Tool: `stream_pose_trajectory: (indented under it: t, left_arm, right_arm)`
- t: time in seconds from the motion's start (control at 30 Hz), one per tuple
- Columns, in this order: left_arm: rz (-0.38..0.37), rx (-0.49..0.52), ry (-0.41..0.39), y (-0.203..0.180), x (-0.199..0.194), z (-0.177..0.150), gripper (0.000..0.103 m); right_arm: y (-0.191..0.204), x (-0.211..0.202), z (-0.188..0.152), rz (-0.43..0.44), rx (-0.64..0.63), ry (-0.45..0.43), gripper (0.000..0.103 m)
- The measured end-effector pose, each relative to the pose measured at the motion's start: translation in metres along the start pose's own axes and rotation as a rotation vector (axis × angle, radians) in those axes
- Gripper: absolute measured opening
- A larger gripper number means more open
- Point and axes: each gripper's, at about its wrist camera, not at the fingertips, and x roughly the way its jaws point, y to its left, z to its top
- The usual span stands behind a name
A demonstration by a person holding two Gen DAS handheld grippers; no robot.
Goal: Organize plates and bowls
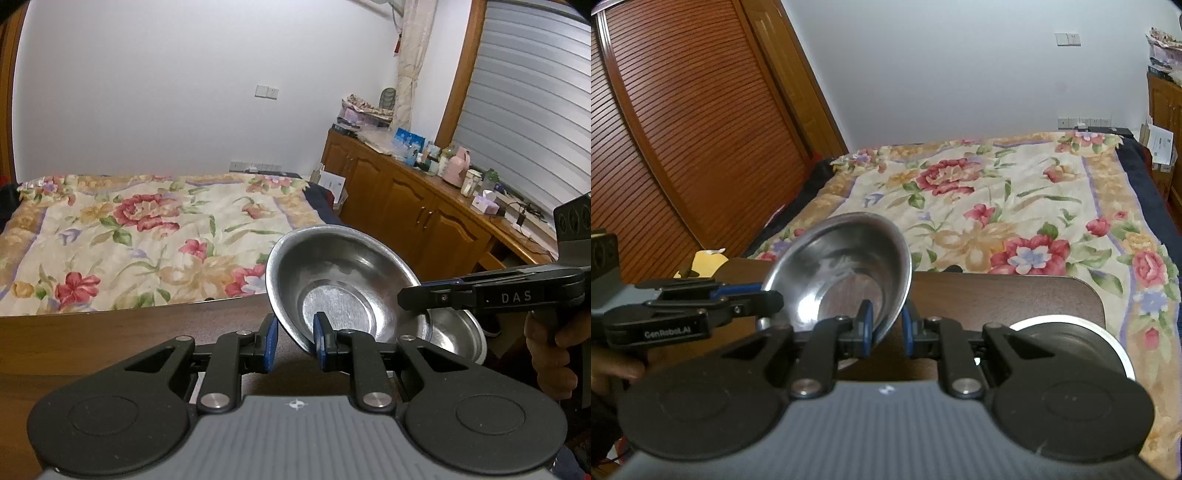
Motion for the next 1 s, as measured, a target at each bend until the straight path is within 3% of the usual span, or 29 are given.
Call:
stream_pose_trajectory:
  t: [0.7, 1.0]
  left_arm:
    - [-0.014, 0.048, -0.086, -0.030, -0.074, -0.007, 0.023]
    - [-0.030, 0.068, -0.085, -0.045, -0.102, -0.024, 0.023]
  right_arm:
    - [0.035, -0.058, -0.011, -0.001, -0.036, -0.070, 0.019]
    - [0.045, -0.076, -0.030, 0.005, -0.019, -0.066, 0.019]
